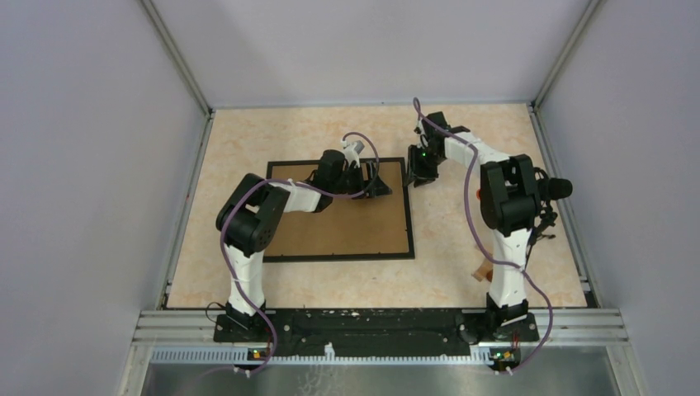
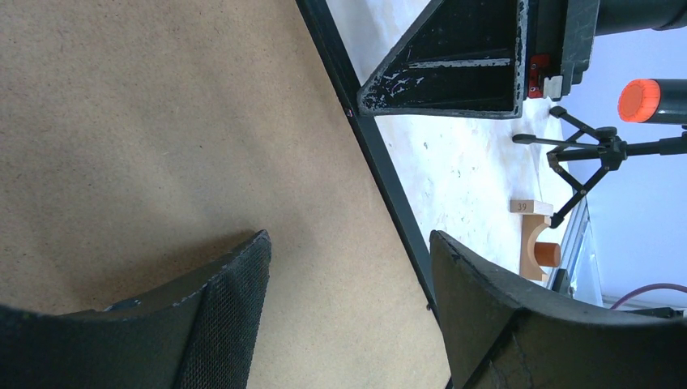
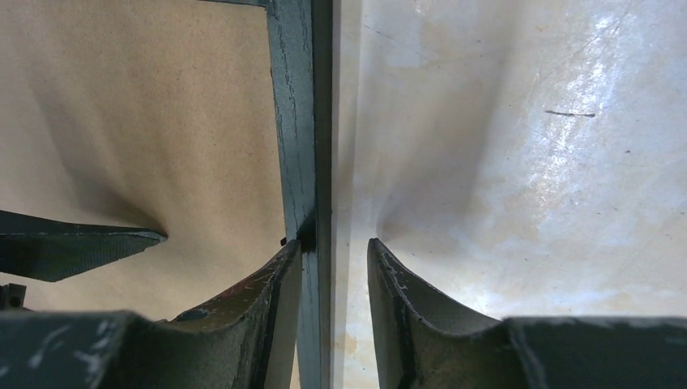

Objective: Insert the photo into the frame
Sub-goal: Install the photo frame at the center of the board, then adjust the photo frame at the center of the board, then install the photo frame at the center of the board.

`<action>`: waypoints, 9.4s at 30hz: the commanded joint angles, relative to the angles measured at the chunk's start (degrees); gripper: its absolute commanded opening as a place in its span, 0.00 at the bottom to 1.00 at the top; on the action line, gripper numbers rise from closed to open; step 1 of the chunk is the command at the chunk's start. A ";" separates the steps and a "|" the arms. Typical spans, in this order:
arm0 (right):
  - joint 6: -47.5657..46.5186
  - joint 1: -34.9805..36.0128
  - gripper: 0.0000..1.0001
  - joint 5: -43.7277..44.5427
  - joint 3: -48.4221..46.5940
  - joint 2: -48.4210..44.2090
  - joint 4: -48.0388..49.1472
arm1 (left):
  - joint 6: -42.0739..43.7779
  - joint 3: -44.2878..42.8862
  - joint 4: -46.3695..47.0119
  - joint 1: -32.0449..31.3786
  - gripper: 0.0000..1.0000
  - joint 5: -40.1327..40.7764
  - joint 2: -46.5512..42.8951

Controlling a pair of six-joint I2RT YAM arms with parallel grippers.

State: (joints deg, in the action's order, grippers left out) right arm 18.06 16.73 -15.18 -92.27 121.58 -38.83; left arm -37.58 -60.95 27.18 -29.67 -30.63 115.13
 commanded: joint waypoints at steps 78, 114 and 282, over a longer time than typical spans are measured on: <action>3.77 11.41 0.11 17.43 35.35 -15.96 13.26 | -22.09 19.15 -46.59 -8.34 0.83 38.70 -31.06; -7.76 9.63 0.49 11.45 -12.38 6.11 1.43 | 1.72 16.45 -24.91 11.53 0.94 5.19 -40.20; 14.87 27.59 0.30 29.95 -12.52 21.48 -12.30 | -4.74 24.36 -8.39 6.46 0.85 5.25 -19.41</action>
State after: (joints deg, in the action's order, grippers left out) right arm 33.58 38.81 7.73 -103.70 128.95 -43.05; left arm -43.97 -37.91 21.50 -23.22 -26.28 93.65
